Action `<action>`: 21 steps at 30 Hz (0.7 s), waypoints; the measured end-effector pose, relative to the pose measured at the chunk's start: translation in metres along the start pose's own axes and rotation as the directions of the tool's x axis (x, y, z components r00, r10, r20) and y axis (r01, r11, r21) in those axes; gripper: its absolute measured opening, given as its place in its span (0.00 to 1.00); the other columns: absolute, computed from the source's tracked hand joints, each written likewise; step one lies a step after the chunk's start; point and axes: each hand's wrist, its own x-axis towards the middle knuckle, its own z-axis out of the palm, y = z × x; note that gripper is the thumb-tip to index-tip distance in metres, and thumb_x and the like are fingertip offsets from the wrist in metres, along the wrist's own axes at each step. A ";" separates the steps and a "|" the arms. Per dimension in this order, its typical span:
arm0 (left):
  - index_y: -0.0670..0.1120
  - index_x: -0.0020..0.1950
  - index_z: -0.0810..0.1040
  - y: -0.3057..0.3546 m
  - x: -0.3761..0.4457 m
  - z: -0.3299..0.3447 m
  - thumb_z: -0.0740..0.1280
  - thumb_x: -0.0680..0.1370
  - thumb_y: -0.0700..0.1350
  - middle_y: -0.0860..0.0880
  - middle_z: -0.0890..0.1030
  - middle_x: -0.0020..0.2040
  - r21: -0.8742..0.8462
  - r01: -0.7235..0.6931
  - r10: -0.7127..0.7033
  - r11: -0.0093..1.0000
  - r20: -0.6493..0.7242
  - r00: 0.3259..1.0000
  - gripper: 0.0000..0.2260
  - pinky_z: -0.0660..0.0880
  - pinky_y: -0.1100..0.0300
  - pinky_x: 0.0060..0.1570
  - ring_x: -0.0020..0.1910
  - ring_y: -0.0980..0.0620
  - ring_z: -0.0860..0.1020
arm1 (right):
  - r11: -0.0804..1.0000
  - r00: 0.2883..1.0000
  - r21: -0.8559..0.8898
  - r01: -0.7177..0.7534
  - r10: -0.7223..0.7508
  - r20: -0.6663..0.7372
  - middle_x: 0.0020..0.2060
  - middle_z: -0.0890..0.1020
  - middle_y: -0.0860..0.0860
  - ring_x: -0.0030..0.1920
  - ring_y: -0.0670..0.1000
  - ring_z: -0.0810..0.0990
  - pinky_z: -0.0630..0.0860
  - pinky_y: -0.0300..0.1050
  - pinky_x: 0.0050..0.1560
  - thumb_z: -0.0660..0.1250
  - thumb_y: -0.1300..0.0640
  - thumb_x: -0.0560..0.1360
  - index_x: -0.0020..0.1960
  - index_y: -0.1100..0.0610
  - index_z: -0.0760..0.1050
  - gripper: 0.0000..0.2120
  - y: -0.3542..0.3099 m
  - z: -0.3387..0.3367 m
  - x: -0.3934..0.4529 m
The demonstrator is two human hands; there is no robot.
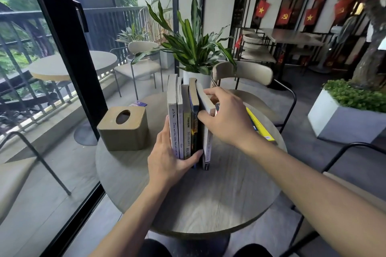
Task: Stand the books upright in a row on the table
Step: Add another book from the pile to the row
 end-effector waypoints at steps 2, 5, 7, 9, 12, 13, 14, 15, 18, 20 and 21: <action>0.51 0.79 0.58 -0.001 0.000 0.000 0.67 0.62 0.74 0.53 0.72 0.70 0.004 0.006 -0.006 1.000 0.006 1.000 0.52 0.77 0.51 0.56 0.64 0.52 0.75 | 1.000 0.999 0.021 -0.016 0.015 0.046 0.57 0.80 0.51 0.53 0.50 0.79 0.73 0.43 0.54 0.69 0.53 0.71 0.69 0.53 0.72 0.26 -0.001 -0.002 -0.001; 0.49 0.79 0.58 -0.002 0.000 -0.001 0.65 0.60 0.78 0.52 0.72 0.68 -0.008 0.014 -0.014 1.000 0.026 1.000 0.55 0.76 0.50 0.57 0.65 0.53 0.73 | 0.992 0.983 0.122 -0.039 0.016 0.181 0.66 0.76 0.49 0.65 0.48 0.74 0.68 0.38 0.58 0.69 0.54 0.73 0.74 0.51 0.66 0.31 0.003 -0.006 0.001; 0.47 0.78 0.61 -0.001 0.001 -0.001 0.66 0.59 0.79 0.52 0.71 0.67 -0.031 0.006 -0.006 0.999 0.012 1.000 0.56 0.76 0.48 0.58 0.67 0.54 0.70 | 0.979 0.950 0.192 -0.063 0.000 0.312 0.70 0.69 0.44 0.64 0.39 0.72 0.66 0.27 0.55 0.70 0.55 0.74 0.77 0.48 0.61 0.34 0.007 -0.008 0.001; 0.47 0.78 0.62 0.002 0.001 -0.001 0.69 0.58 0.78 0.53 0.70 0.68 -0.024 0.011 -0.012 1.000 -0.018 1.000 0.56 0.77 0.48 0.58 0.68 0.57 0.67 | 0.956 0.911 0.272 -0.109 -0.014 0.413 0.68 0.67 0.38 0.53 0.31 0.75 0.70 0.22 0.45 0.71 0.56 0.74 0.77 0.45 0.57 0.37 0.014 -0.005 0.001; 0.47 0.78 0.62 0.006 0.001 0.001 0.71 0.57 0.76 0.53 0.72 0.68 0.025 0.035 -0.034 0.999 -0.057 0.998 0.57 0.78 0.47 0.56 0.68 0.57 0.69 | 0.894 0.889 0.411 -0.178 -0.033 0.457 0.67 0.74 0.42 0.56 0.41 0.80 0.79 0.38 0.49 0.72 0.54 0.73 0.76 0.44 0.61 0.35 0.024 0.003 0.002; 0.48 0.78 0.61 0.009 0.001 0.002 0.72 0.56 0.75 0.53 0.72 0.69 0.022 0.039 -0.038 0.999 -0.066 0.997 0.57 0.78 0.47 0.56 0.68 0.56 0.70 | 0.869 0.889 0.453 -0.201 -0.033 0.457 0.65 0.76 0.45 0.57 0.43 0.80 0.81 0.43 0.51 0.73 0.53 0.73 0.75 0.44 0.63 0.34 0.028 0.006 0.002; 0.48 0.78 0.60 0.011 -0.001 0.004 0.73 0.56 0.74 0.53 0.71 0.71 0.008 0.041 -0.040 0.999 -0.076 0.996 0.57 0.78 0.48 0.57 0.67 0.54 0.72 | 0.844 0.886 0.487 -0.224 -0.031 0.462 0.64 0.77 0.46 0.57 0.44 0.81 0.82 0.48 0.52 0.74 0.53 0.72 0.74 0.45 0.64 0.34 0.032 0.009 0.002; 0.49 0.79 0.59 0.012 -0.002 0.006 0.75 0.56 0.72 0.53 0.71 0.71 -0.007 0.044 -0.044 0.999 -0.088 0.995 0.57 0.78 0.48 0.57 0.67 0.53 0.74 | 0.822 0.880 0.510 -0.251 -0.026 0.475 0.64 0.77 0.47 0.58 0.45 0.81 0.82 0.53 0.52 0.75 0.52 0.71 0.74 0.45 0.64 0.35 0.036 0.010 0.002; 0.50 0.78 0.57 0.014 -0.005 0.012 0.77 0.58 0.66 0.53 0.75 0.69 -0.015 0.063 -0.065 0.998 -0.125 0.990 0.55 0.78 0.48 0.55 0.63 0.51 0.77 | 0.710 0.826 0.602 -0.366 -0.050 0.561 0.66 0.76 0.51 0.63 0.51 0.78 0.81 0.58 0.52 0.74 0.48 0.71 0.74 0.48 0.65 0.35 0.053 0.008 0.004; 0.50 0.78 0.58 0.013 -0.006 0.015 0.77 0.59 0.66 0.52 0.76 0.67 -0.005 0.066 -0.066 0.998 -0.139 0.988 0.54 0.78 0.47 0.54 0.62 0.50 0.78 | 0.620 0.817 0.640 -0.455 0.005 0.577 0.66 0.77 0.54 0.65 0.54 0.76 0.80 0.56 0.50 0.66 0.44 0.75 0.73 0.51 0.68 0.28 0.062 0.006 0.007; 0.50 0.78 0.58 0.012 -0.006 0.016 0.77 0.59 0.66 0.53 0.76 0.67 0.000 0.061 -0.060 0.998 -0.142 0.988 0.53 0.79 0.47 0.54 0.61 0.51 0.78 | 0.623 0.826 0.619 -0.479 0.080 0.558 0.65 0.77 0.55 0.64 0.54 0.76 0.80 0.57 0.50 0.63 0.43 0.76 0.71 0.51 0.70 0.26 0.068 0.007 0.010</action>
